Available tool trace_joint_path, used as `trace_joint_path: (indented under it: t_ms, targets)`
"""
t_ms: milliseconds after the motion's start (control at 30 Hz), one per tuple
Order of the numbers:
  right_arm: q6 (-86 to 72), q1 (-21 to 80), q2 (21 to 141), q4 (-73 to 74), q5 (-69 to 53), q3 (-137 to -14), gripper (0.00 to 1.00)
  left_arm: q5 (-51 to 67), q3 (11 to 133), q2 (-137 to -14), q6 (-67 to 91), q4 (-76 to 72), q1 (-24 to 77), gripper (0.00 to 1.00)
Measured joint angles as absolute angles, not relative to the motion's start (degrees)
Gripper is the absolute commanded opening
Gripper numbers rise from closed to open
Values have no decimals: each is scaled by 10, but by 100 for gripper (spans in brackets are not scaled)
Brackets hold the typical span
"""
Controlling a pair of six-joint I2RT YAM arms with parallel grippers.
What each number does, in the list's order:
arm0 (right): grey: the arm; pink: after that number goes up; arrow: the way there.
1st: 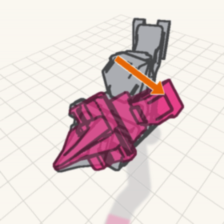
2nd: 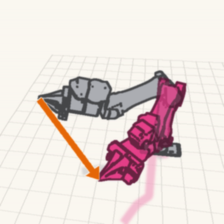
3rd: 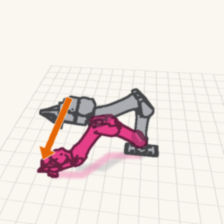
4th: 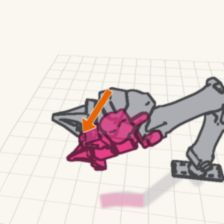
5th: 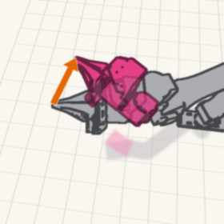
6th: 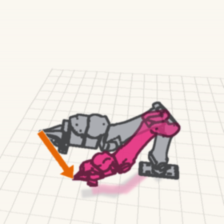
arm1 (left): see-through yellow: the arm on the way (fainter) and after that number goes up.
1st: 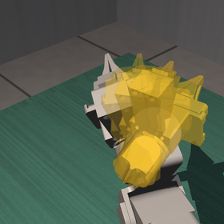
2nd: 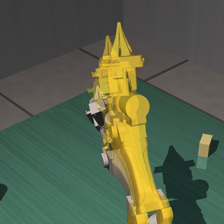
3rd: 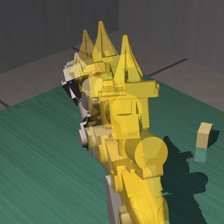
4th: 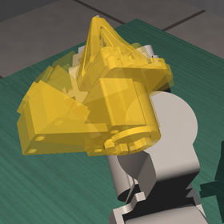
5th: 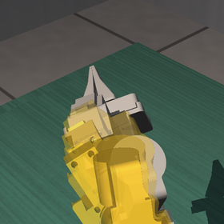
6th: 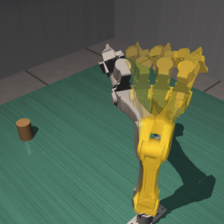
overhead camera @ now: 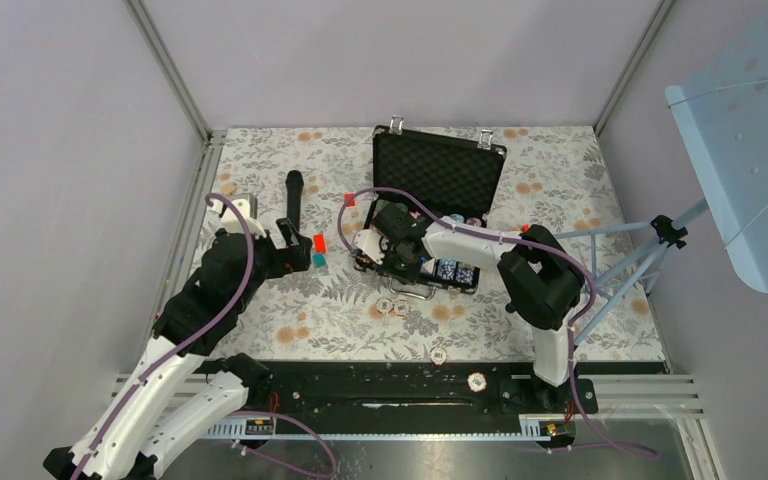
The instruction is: Pack up texas hold em set
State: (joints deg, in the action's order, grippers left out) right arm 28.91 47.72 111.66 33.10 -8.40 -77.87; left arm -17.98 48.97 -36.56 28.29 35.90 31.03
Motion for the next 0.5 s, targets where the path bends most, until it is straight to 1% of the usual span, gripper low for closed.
trace_joint_path:
  t_ms: [233,433,500]
  targets:
    - [301,463,1129,314,-51,-786,0,-172,484,-369,283,359,303,95]
    - [297,461,1127,308,-59,-786,0,-165,482,-372,283,358,294,95]
    - [292,461,1118,299,-65,-781,2,-163,482,-372,283,358,291,95]
